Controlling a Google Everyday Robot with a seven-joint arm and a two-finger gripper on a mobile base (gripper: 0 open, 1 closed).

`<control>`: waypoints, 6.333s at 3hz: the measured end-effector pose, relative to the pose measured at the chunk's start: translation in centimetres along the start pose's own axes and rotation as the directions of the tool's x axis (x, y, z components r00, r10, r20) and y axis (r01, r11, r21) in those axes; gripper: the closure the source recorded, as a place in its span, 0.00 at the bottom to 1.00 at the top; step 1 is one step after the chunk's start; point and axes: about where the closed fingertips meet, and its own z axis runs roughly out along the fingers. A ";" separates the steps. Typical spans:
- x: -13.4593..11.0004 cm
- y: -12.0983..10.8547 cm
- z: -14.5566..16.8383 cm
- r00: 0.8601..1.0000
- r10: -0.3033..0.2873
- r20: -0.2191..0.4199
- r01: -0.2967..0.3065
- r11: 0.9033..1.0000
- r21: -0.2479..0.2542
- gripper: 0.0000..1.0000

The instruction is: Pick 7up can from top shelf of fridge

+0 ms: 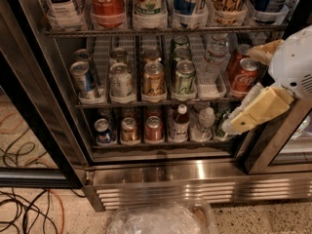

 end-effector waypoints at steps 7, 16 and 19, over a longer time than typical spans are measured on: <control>-5.2 0.1 3.4 0.917 0.179 0.356 -0.221 0.972 0.080 0.00; -10.4 -7.4 2.6 0.659 0.243 0.712 -0.643 0.673 0.366 0.00; -9.3 -5.3 4.5 0.607 0.134 0.783 -0.641 0.665 0.383 0.00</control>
Offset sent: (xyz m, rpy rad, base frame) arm 0.0133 0.0034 -0.0010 0.2115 -0.0557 -0.1183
